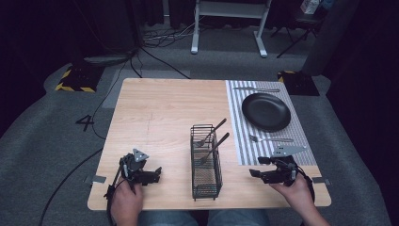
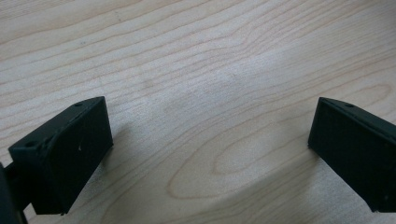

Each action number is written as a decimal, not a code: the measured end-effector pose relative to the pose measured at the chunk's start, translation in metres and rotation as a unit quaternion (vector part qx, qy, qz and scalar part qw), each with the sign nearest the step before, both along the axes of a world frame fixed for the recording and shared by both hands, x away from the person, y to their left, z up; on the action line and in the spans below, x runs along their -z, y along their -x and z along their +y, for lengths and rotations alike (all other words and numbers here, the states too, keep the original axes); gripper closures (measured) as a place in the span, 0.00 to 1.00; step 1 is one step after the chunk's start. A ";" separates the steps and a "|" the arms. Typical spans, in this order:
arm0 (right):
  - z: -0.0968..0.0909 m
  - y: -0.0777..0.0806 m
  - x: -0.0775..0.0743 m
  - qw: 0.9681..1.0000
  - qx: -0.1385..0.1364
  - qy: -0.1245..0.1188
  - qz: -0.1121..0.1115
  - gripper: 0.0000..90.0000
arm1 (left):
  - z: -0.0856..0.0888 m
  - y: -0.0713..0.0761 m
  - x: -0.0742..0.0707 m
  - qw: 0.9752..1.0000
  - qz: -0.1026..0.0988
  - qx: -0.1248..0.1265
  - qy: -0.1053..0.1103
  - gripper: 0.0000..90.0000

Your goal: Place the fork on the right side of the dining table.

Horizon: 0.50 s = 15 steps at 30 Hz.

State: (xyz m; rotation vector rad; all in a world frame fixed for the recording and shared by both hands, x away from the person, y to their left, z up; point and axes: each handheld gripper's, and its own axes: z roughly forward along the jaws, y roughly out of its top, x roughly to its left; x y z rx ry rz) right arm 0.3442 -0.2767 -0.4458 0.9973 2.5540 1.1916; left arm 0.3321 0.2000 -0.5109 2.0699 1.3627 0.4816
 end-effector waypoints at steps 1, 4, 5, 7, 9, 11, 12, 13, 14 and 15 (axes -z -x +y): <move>0.001 0.000 0.003 1.000 0.000 0.001 -0.002 0.36 | 0.000 0.000 0.000 1.000 0.000 0.000 0.000 0.00; 0.003 0.001 0.012 1.000 0.001 0.004 -0.008 0.36 | 0.000 0.000 0.000 1.000 0.000 0.000 0.000 0.00; 0.003 0.000 0.016 1.000 0.002 0.007 -0.010 0.35 | 0.000 0.000 0.000 1.000 0.000 0.000 0.000 0.00; 0.004 0.001 0.025 1.000 0.003 0.007 -0.013 0.35 | 0.000 0.000 0.000 1.000 0.000 0.000 0.000 0.00; 0.004 0.001 0.027 1.000 0.002 0.008 -0.019 0.35 | 0.000 0.000 0.000 1.000 0.000 0.000 0.000 0.00; 0.005 0.002 0.031 1.000 0.000 0.010 -0.027 0.35 | 0.000 0.000 0.000 1.000 0.000 0.000 0.000 0.00; 0.005 0.003 0.034 0.999 -0.002 0.011 -0.033 0.35 | 0.000 0.000 0.000 1.000 0.000 0.000 0.000 0.00; 0.006 0.003 0.035 0.999 -0.003 0.012 -0.037 0.35 | 0.000 0.000 0.000 1.000 0.000 0.000 0.000 0.00; 0.006 0.004 0.038 0.999 -0.005 0.013 -0.039 0.35 | 0.000 0.000 0.000 1.000 0.000 0.000 0.000 0.00; 0.007 0.004 0.039 0.999 -0.007 0.012 -0.038 0.35 | 0.000 0.000 0.000 1.000 0.000 0.000 0.000 0.00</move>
